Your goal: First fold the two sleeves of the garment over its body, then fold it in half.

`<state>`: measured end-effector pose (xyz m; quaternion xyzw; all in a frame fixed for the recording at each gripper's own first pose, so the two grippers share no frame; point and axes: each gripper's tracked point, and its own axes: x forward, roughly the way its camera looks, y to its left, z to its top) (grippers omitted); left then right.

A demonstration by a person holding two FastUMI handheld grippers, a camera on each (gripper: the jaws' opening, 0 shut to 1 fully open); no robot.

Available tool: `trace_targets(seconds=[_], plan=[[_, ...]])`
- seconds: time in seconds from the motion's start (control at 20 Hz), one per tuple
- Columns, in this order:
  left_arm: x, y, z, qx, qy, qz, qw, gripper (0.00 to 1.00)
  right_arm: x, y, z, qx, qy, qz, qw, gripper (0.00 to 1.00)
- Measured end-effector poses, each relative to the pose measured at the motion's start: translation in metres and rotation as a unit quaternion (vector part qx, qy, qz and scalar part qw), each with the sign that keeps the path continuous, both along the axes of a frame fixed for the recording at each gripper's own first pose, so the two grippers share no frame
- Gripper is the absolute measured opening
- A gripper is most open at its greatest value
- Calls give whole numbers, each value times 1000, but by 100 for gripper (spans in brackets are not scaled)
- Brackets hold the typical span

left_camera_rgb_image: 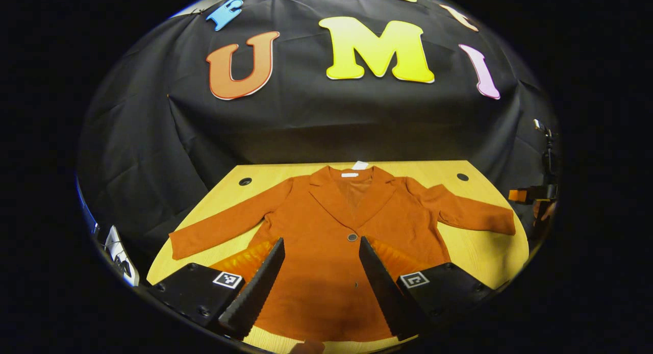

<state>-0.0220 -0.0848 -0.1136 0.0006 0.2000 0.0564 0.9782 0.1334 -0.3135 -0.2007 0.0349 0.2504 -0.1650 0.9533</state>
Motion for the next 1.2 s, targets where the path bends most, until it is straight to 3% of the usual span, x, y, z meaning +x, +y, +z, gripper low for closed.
trace_targets(seconds=[0.35,0.4,0.55,0.65,0.7,0.8,1.0,1.2], plan=[[-11,-20,-21,6,43,8,999,96,-2,-41,-64,49,77,-41,995,99],[-12,-22,-22,12,45,7,999,100,-2,-46,-74,46,88,-44,994,98],[-14,-25,-27,23,52,9,998,96,-5,-52,-92,38,122,-34,991,98],[-17,-26,-30,28,61,14,998,96,2,-51,-87,42,115,-23,992,97],[-18,-26,-33,28,65,16,997,96,1,-52,-88,42,120,-21,992,91],[-22,-29,-37,25,73,18,997,96,0,-49,-90,84,140,-28,986,89],[-31,-39,-59,16,90,2,996,96,1,-53,-89,180,191,-56,963,90],[-32,-51,-75,-8,103,-40,994,99,-6,-50,-95,132,275,-4,952,87]])
